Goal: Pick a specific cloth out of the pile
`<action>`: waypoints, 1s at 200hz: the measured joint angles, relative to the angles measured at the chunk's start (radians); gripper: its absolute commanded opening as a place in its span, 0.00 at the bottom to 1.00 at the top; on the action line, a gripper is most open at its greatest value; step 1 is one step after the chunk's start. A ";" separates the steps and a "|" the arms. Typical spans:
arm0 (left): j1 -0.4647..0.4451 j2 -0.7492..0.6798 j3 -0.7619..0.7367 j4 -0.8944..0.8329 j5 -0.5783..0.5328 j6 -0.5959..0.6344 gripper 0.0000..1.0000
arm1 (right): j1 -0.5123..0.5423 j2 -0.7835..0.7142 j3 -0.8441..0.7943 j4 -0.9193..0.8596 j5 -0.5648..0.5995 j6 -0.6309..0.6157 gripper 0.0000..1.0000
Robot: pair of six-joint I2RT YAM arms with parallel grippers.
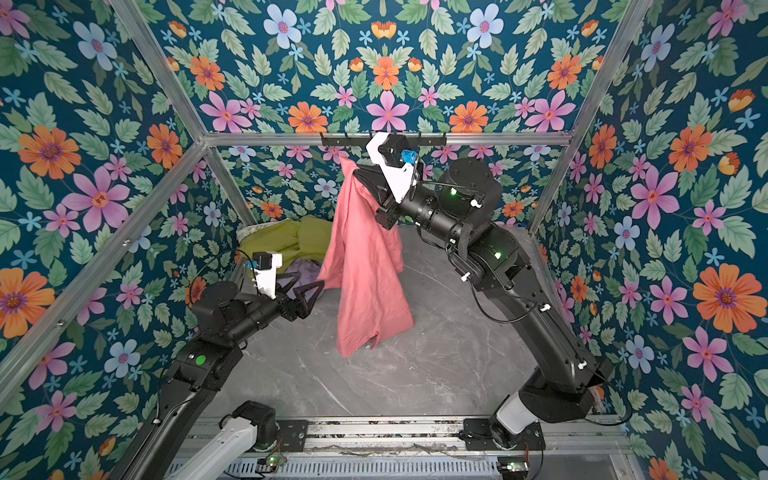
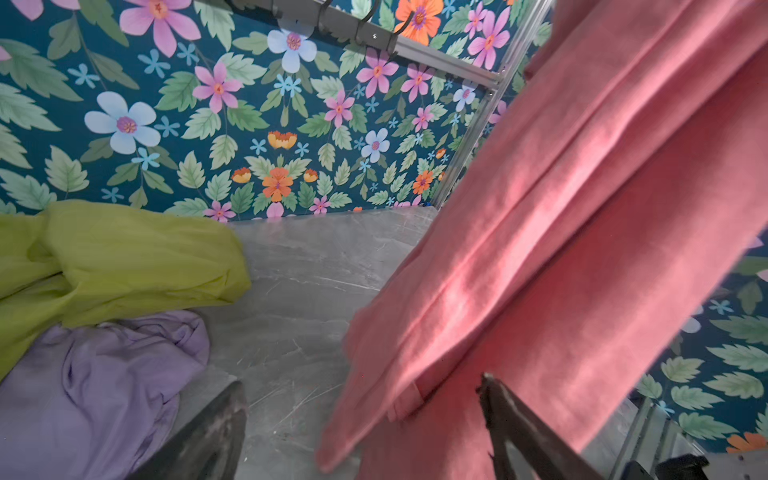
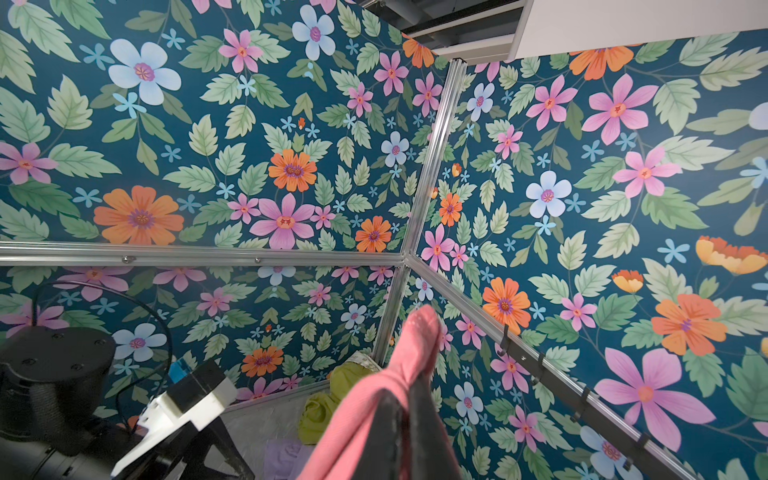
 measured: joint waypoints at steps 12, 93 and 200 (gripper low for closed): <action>0.000 0.000 0.012 -0.005 0.023 0.011 0.89 | 0.000 -0.001 0.000 0.000 0.000 0.000 0.00; -0.027 0.009 0.019 0.198 0.180 -0.027 0.90 | 0.000 0.001 0.003 -0.003 -0.008 0.023 0.00; -0.417 0.190 0.027 0.269 -0.132 0.055 0.79 | 0.000 0.042 0.045 -0.005 -0.034 0.055 0.00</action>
